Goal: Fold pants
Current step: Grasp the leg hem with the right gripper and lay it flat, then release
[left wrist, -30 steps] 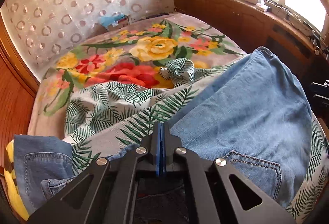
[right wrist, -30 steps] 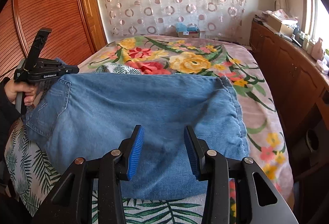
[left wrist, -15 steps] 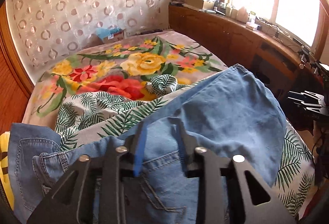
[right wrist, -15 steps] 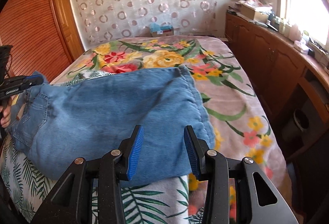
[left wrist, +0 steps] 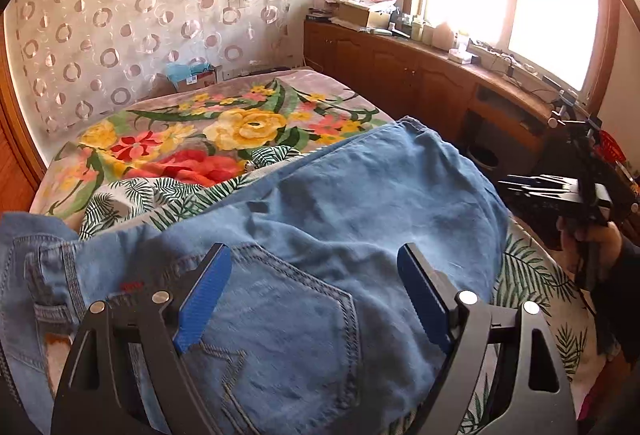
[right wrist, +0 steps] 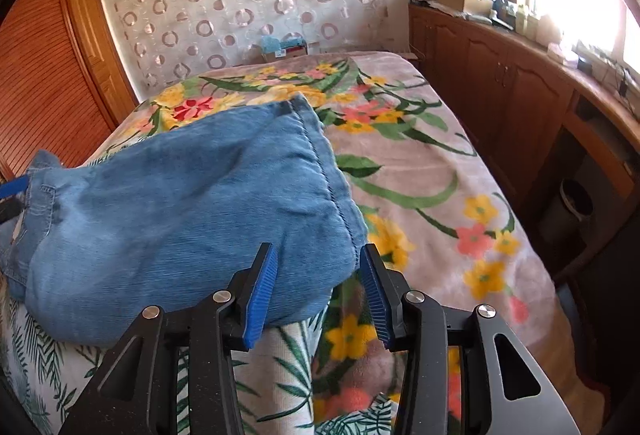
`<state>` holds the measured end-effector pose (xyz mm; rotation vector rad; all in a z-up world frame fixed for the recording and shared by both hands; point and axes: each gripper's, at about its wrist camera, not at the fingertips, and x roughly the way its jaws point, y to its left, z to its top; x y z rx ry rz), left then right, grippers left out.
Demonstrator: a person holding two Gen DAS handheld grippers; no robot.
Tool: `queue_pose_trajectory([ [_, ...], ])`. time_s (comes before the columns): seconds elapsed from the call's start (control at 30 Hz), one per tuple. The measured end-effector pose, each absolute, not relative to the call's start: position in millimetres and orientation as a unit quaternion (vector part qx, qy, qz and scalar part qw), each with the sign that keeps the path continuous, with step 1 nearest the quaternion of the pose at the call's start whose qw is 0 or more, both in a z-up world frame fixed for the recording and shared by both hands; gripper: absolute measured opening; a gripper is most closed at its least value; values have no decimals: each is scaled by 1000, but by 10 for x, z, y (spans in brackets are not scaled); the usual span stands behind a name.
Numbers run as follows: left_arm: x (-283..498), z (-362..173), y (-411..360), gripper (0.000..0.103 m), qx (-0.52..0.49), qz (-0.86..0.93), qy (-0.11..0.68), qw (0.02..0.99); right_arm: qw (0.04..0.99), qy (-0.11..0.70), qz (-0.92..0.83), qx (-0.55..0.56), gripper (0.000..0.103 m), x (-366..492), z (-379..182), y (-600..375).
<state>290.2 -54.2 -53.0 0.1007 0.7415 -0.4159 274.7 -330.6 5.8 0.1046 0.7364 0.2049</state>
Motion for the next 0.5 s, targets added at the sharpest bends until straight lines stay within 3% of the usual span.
queue_pose_trajectory([
  [0.43,2368,-486,-462,85,45,-178,347,920,905,402,112,85,44,2953,87,-3400],
  [0.5,2309,-494,-447,85,44,-176,345,921,899,406,128,99,35,2984,95,-3415],
])
